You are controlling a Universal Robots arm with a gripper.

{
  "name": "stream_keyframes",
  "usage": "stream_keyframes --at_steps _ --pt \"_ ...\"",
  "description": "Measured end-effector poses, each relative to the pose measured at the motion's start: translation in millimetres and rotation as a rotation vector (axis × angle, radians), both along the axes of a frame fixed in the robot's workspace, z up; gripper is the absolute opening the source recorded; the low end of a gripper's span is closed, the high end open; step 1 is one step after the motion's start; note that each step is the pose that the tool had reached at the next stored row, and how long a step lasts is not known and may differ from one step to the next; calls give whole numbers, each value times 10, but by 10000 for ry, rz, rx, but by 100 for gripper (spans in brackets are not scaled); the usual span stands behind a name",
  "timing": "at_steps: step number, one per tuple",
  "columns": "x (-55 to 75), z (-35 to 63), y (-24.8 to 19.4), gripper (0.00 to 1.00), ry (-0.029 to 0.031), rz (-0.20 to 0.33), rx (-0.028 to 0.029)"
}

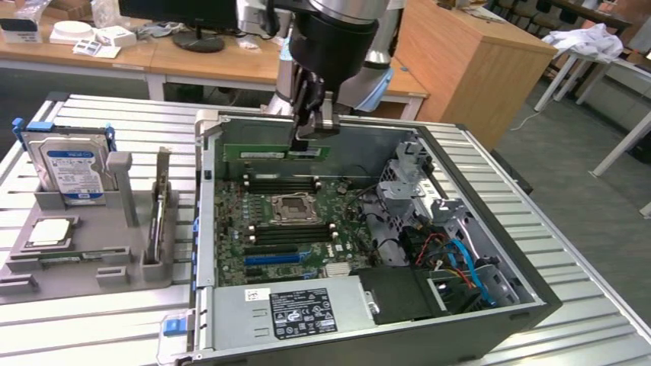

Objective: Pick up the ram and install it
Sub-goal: 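Pick up the ram and move it above insertion slot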

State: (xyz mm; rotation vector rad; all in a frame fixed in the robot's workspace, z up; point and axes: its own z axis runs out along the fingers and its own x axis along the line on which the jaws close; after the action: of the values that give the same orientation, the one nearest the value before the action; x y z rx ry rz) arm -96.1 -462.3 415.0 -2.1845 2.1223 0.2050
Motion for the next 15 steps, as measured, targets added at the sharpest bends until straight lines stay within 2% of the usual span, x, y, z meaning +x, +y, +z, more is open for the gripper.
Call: stream_keyframes --at_steps 15 --pt "286 -1 -5 11 0 0 0"
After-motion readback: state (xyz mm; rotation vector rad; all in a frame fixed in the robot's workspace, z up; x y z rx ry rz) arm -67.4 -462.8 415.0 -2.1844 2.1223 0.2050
